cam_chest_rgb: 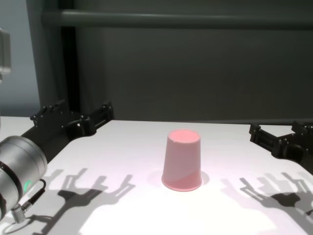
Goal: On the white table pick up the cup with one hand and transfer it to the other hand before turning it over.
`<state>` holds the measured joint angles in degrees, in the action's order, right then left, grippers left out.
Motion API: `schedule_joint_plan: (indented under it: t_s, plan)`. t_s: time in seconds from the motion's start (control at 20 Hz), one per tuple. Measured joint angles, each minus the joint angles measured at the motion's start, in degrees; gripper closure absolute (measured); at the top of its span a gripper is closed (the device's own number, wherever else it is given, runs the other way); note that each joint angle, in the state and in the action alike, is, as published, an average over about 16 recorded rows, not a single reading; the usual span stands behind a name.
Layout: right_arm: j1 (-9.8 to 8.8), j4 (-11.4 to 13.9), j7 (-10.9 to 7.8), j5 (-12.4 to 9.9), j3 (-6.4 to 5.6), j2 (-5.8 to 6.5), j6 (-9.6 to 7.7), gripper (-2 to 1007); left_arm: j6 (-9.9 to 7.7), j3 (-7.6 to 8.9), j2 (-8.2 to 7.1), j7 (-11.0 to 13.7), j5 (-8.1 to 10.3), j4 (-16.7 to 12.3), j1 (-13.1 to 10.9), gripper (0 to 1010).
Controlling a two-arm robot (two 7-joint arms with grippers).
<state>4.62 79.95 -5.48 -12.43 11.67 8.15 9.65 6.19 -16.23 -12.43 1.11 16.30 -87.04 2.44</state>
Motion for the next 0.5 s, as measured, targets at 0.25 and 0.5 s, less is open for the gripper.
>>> schedule_joint_plan:
  t_s: [0.25, 0.5]
  plan:
    - [0.04, -0.09, -0.1, -0.24, -0.12, -0.14, 0.16, 5, 0.0, 0.0, 0.0, 0.0, 0.0, 0.0, 0.0, 9]
    - [0.07, -0.09, -0.07, -0.25, -0.05, -0.02, 0.07, 5, 0.0, 0.0, 0.0, 0.0, 0.0, 0.0, 0.0, 9]
